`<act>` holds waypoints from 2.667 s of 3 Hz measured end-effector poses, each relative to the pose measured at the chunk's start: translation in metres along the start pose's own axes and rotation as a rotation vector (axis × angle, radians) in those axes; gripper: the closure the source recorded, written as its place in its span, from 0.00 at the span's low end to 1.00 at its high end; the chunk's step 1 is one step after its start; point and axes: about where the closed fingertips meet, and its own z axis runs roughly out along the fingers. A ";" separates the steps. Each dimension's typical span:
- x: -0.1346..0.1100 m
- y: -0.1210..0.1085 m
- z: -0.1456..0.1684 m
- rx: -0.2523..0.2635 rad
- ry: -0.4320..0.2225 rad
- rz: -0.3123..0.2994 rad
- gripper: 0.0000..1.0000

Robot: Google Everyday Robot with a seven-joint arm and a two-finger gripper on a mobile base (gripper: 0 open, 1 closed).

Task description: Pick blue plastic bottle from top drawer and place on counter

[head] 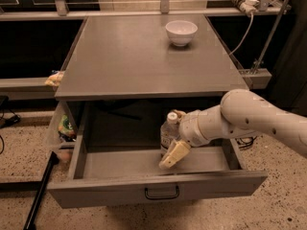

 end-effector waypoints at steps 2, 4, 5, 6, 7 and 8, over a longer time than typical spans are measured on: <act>0.007 -0.011 0.014 0.020 -0.001 -0.036 0.42; -0.009 0.000 -0.004 0.006 -0.006 -0.032 0.89; -0.034 0.006 -0.030 0.002 -0.013 -0.018 1.00; -0.080 0.004 -0.067 0.016 -0.009 0.010 1.00; -0.148 -0.010 -0.099 0.029 0.002 0.042 1.00; -0.148 -0.010 -0.099 0.029 0.001 0.041 1.00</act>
Offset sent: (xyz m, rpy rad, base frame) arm 0.0120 0.0015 -0.0114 -0.0092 -0.0346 0.0089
